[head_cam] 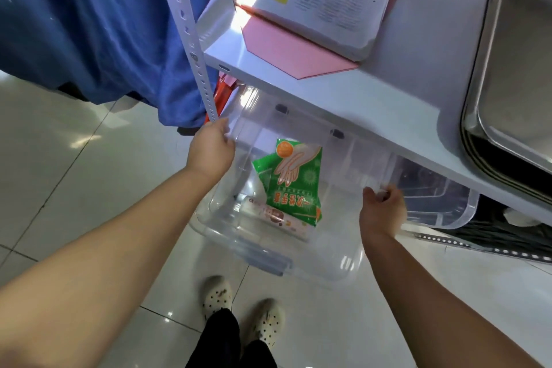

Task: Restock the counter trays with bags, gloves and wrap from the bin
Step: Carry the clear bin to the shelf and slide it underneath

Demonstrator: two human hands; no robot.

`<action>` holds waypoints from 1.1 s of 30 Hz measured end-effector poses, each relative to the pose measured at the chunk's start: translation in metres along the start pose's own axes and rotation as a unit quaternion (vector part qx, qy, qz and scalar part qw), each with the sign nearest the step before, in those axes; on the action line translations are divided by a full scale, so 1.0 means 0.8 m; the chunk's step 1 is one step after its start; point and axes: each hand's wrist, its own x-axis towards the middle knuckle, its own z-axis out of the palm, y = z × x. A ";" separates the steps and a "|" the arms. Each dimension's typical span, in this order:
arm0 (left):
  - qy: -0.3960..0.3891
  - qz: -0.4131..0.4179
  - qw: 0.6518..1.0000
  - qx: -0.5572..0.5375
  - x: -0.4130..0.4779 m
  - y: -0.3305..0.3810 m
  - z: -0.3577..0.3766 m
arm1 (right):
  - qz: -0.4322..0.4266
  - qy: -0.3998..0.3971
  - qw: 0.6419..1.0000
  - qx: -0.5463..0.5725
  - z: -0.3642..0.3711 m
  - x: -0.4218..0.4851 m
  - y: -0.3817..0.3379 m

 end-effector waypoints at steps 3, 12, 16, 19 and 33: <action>0.000 0.008 0.999 -0.035 0.005 0.000 0.004 | 0.002 0.016 1.000 -0.002 0.010 0.013 -0.001; 0.000 -0.035 0.999 0.033 -0.086 -0.048 0.002 | -0.010 -0.023 1.000 -0.015 0.005 0.024 -0.011; -0.017 -0.120 0.992 0.017 -0.134 -0.062 0.006 | -0.047 -0.046 0.998 -0.016 -0.035 -0.005 0.003; -0.022 -0.166 0.986 0.001 -0.153 -0.055 0.012 | -0.031 -0.049 0.998 -0.039 -0.072 -0.021 0.027; 0.059 -0.141 0.986 -0.068 -0.088 -0.002 0.013 | -0.051 -0.130 0.974 -0.179 -0.053 -0.022 0.031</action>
